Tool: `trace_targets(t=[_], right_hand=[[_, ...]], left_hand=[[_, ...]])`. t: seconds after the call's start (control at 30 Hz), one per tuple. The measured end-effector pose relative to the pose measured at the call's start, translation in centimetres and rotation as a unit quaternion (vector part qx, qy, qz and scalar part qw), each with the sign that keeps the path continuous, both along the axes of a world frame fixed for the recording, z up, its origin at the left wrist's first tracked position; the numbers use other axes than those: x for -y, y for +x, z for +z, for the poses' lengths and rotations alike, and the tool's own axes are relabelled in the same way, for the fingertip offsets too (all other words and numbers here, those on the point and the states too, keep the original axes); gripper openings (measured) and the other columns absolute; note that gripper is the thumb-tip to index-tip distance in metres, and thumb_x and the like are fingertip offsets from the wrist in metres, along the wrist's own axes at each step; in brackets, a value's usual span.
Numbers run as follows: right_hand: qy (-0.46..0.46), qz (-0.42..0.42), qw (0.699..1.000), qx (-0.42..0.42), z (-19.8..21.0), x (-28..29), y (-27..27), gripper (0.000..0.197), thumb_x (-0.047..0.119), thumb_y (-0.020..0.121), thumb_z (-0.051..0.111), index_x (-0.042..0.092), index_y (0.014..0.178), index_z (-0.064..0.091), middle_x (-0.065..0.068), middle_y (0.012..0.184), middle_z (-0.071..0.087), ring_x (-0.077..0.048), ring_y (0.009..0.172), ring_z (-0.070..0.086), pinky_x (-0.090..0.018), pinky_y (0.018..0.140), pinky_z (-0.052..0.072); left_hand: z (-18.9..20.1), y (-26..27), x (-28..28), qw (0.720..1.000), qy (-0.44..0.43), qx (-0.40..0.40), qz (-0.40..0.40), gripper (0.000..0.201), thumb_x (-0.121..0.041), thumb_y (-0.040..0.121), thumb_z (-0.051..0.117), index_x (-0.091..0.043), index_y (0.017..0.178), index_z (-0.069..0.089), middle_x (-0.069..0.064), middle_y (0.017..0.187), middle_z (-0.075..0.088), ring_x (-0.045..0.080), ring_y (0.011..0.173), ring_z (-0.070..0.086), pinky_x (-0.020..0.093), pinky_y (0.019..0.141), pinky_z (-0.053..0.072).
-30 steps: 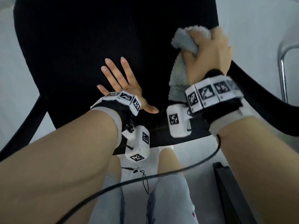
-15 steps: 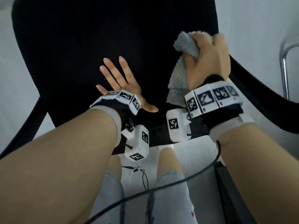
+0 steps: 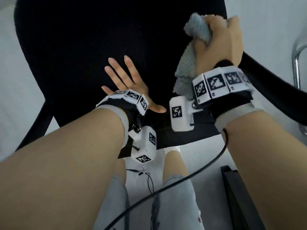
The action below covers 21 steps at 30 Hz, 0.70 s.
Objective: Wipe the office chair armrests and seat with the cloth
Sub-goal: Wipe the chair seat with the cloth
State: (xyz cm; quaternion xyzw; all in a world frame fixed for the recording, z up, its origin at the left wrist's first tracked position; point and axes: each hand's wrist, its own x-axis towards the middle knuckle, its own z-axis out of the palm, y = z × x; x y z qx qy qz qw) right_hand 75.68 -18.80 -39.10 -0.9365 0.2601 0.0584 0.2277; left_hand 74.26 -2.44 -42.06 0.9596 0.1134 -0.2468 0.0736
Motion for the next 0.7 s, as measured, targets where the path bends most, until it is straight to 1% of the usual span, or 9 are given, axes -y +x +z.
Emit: trace_targets(t=[0.03,0.1,0.17,0.27,0.33,0.4,0.47,0.57,0.7], right_hand=[[-0.006,0.014,1.0,-0.008,0.1,-0.3,-0.9,0.039,0.025,0.084,0.05,0.022,0.123,0.052,-0.016,0.124,0.046,-0.033,0.11,0.047,-0.038,0.089,0.037],[-0.018,0.077,0.996,-0.039,0.2,-1.4,-4.2,0.041,0.022,0.082,0.053,0.02,0.124,0.053,-0.022,0.123,0.048,-0.038,0.106,0.047,-0.043,0.085,0.037],[-0.026,0.175,0.983,-0.054,0.4,-2.6,-8.5,0.04,0.021,0.078,0.053,0.02,0.118,0.059,-0.021,0.108,0.055,-0.038,0.09,0.053,-0.042,0.075,0.041],[-0.042,0.269,0.96,-0.065,0.5,-3.5,-13.2,0.041,0.027,0.072,0.048,0.022,0.109,0.064,-0.014,0.091,0.059,-0.03,0.08,0.049,-0.036,0.067,0.044],[-0.034,0.286,0.955,-0.072,0.5,-3.7,-13.8,0.038,0.026,0.07,0.055,0.022,0.107,0.065,-0.012,0.089,0.058,-0.028,0.08,0.047,-0.035,0.067,0.044],[-0.012,0.279,0.957,-0.076,1.0,-3.8,-13.3,0.037,0.025,0.068,0.063,0.021,0.105,0.066,-0.013,0.089,0.058,-0.032,0.078,0.054,-0.037,0.067,0.045],[0.009,0.255,0.964,-0.073,1.8,-3.7,-12.4,0.037,0.028,0.072,0.056,0.021,0.108,0.064,-0.014,0.093,0.057,-0.034,0.08,0.055,-0.039,0.07,0.043],[0.035,0.165,0.984,-0.056,2.8,-2.7,-10.7,0.039,0.03,0.08,0.053,0.022,0.118,0.057,-0.015,0.107,0.052,-0.035,0.095,0.05,-0.042,0.082,0.04],[0.021,0.054,0.998,-0.03,2.5,-2.2,-8.0,0.043,0.036,0.086,0.055,0.017,0.125,0.051,-0.017,0.12,0.045,-0.035,0.109,0.044,-0.039,0.092,0.037]], left_hand=[[0.5,0.3,0.4,0.999,0.02,-0.05,0.0,0.116,-0.093,0.053,0.013,-0.023,0.12,-0.051,0.005,0.141,-0.047,0.028,0.136,-0.031,0.064,0.112,0.0],[0.8,-0.1,0.3,0.989,0.023,-0.141,-0.046,0.147,-0.077,0.049,0.061,-0.012,0.129,-0.044,0.019,0.149,-0.032,0.041,0.139,-0.021,0.065,0.111,0.002],[1.4,0.0,-0.4,0.989,0.01,-0.132,-0.064,0.155,-0.064,0.041,0.079,-0.01,0.14,-0.028,0.024,0.15,-0.024,0.044,0.139,-0.017,0.066,0.109,0.0],[1.8,-0.3,-0.4,0.992,-0.015,-0.108,-0.065,0.161,-0.065,0.029,0.078,-0.011,0.142,-0.022,0.025,0.15,-0.022,0.041,0.14,-0.019,0.067,0.104,-0.008],[1.9,-0.4,-0.5,0.988,-0.022,-0.12,-0.091,0.16,-0.064,0.033,0.08,-0.011,0.141,-0.025,0.025,0.15,-0.024,0.042,0.139,-0.021,0.069,0.103,-0.006],[2.1,-0.4,-1.1,0.986,-0.025,-0.122,-0.108,0.158,-0.062,0.037,0.08,-0.011,0.14,-0.028,0.024,0.149,-0.027,0.042,0.138,-0.023,0.07,0.105,-0.005],[2.6,-0.3,-2.0,0.982,-0.065,-0.132,-0.114,0.158,-0.062,0.037,0.08,-0.016,0.139,-0.031,0.023,0.146,-0.033,0.039,0.136,-0.03,0.067,0.103,-0.011],[4.0,-0.7,-5.2,0.968,-0.157,-0.146,-0.13,0.147,-0.049,0.049,0.084,-0.026,0.139,-0.03,0.015,0.144,-0.041,0.029,0.135,-0.035,0.057,0.109,-0.014],[5.5,-2.6,-11.6,0.985,-0.136,-0.089,-0.052,0.144,-0.043,0.047,0.086,-0.031,0.142,-0.022,0.014,0.149,-0.035,0.028,0.139,-0.029,0.053,0.111,-0.01]])
